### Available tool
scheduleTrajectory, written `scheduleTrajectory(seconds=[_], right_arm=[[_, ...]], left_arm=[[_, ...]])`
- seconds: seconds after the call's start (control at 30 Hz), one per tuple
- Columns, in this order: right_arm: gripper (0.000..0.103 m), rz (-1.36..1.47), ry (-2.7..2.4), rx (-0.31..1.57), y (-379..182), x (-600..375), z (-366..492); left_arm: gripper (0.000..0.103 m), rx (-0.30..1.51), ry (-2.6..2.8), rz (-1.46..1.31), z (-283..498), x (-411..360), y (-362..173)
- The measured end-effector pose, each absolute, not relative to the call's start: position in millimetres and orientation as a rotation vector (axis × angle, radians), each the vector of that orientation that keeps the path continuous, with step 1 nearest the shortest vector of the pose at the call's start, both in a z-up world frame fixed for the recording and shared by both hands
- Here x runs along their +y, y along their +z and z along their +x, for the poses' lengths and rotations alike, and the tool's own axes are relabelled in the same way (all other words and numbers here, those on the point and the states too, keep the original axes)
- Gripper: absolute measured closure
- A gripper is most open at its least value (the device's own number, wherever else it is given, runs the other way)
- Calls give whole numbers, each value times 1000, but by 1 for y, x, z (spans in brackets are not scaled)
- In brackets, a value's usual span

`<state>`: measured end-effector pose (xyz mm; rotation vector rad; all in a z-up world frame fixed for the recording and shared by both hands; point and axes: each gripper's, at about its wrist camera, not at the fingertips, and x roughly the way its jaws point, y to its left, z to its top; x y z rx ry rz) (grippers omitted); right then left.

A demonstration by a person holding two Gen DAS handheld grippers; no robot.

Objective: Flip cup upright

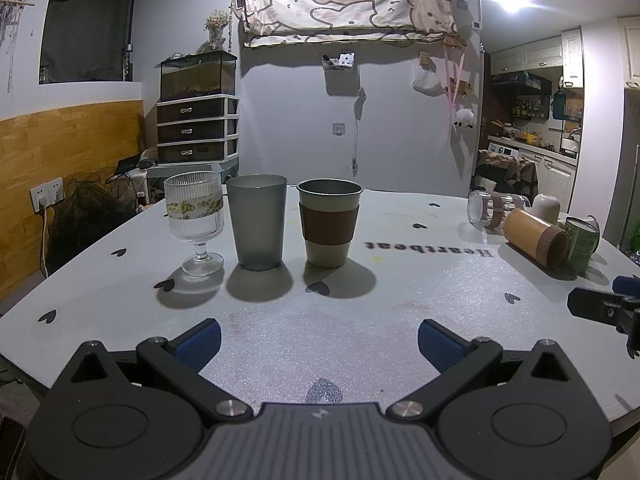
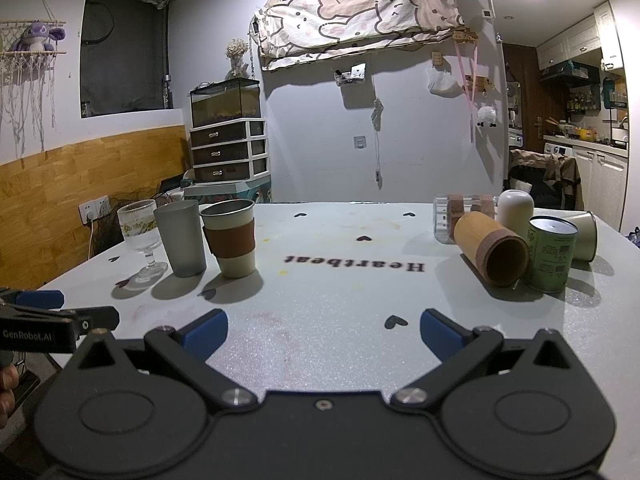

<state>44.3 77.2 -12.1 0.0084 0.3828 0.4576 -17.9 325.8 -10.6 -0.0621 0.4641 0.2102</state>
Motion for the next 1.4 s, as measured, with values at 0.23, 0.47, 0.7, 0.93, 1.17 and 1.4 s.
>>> scheduleTrajectory(seconds=[0.23, 0.47, 0.7, 0.93, 1.17, 1.4], right_arm=[[0, 8, 457, 382, -12, 77, 44], [0, 8, 457, 382, -11, 79, 44], [0, 7, 458, 381, -12, 79, 44], [0, 8, 458, 381, -12, 79, 44], [0, 7, 457, 381, -12, 79, 44], [0, 7, 458, 381, -12, 79, 44]], left_arm=[[0, 465, 210, -63, -18, 325, -10], [0, 465, 211, -62, -18, 325, -10], [0, 466, 215, -62, -18, 327, -10], [0, 466, 214, -62, -18, 327, -10], [0, 466, 214, -62, -18, 326, -10], [0, 466, 216, -61, -19, 329, -10]])
